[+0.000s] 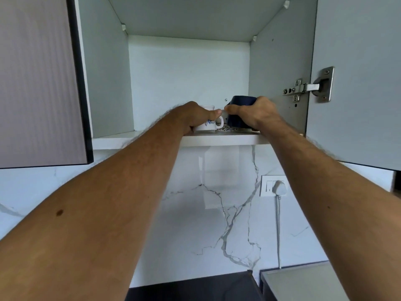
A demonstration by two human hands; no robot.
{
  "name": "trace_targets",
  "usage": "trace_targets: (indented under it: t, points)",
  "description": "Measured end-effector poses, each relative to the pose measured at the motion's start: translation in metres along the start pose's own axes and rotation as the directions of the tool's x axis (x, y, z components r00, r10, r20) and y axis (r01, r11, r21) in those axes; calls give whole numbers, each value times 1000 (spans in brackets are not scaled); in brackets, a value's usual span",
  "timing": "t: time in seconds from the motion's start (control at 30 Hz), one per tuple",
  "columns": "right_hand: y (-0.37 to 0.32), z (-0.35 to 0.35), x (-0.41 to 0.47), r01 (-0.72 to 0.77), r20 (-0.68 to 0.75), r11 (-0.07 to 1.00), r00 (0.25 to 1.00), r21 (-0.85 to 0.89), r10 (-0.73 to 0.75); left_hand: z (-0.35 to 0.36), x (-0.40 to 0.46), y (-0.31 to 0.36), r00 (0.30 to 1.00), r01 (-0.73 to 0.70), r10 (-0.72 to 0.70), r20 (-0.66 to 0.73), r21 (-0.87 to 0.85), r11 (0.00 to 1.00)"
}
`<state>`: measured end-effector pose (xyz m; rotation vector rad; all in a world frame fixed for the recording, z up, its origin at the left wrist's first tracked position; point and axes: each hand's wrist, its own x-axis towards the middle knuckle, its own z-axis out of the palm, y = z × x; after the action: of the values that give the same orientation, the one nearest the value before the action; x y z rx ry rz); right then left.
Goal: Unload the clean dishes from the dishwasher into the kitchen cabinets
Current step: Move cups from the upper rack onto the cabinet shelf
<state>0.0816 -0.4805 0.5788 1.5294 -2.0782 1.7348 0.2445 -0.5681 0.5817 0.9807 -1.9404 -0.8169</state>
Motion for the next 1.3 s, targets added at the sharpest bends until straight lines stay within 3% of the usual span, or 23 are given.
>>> trace_targets:
  t: [0.3, 0.77, 1.0, 1.3]
  points:
    - [0, 0, -2, -40, -7, 998, 999, -37, 40, 3, 6, 2, 1000, -10, 9, 4, 204, 979]
    - [3, 2, 3, -85, -14, 996, 996, 23, 86, 6, 0, 2, 998, -32, 41, -44, 188, 982]
    - [3, 1, 3, -119, 19, 991, 993, 67, 118, 5, -14, 11, 999, 45, -42, -26, 139, 989]
    - [2, -1, 2, -122, -6, 992, 992, 16, 122, 4, -12, 7, 998, 25, -10, -60, 247, 969]
